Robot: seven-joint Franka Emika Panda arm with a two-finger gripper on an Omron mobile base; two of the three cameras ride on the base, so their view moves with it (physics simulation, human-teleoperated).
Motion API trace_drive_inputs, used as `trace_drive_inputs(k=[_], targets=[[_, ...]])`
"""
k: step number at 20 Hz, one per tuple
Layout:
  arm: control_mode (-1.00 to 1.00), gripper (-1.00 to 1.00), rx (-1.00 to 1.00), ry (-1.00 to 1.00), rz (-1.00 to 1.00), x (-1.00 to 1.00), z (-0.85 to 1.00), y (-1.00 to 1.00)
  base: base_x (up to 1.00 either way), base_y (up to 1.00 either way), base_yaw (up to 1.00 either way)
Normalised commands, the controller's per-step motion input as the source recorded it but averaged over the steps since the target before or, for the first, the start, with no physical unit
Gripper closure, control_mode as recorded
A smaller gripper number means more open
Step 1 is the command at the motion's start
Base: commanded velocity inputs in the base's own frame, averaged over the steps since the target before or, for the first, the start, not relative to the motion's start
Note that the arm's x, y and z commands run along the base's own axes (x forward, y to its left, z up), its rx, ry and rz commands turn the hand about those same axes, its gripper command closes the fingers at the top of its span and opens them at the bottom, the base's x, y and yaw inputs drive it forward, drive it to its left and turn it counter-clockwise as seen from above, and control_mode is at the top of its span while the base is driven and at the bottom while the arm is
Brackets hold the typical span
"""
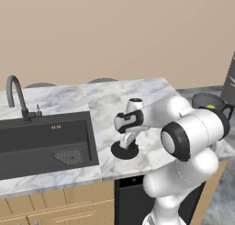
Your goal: Open the blender lid, put the pear in the blender, close the lid, and start the blender.
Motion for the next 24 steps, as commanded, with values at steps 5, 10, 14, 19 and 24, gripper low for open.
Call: trace_drive_inputs(k=[5,10,14,19,24], targets=[[-1.0,1.0,0.08,-0.02,0.0,-0.01,0.14,-0.15,0.0,0.0,0.0],[-1.0,1.0,0.08,-0.16,0.0,-0.14,0.83,-0.34,0.0,0.0,0.0],[-1.0,1.0,0.0,-0.16,0.0,-0.16,1.0,-0.23,0.0,0.0,0.0],[-1.0,1.0,0.0,-0.07,0.0,-0.19,1.0,-0.21,0.0,0.0,0.0],[-1.0,1.0,-0.01,-0.01,0.0,-0.23,0.92,-0.42,0.0,0.0,0.0]])
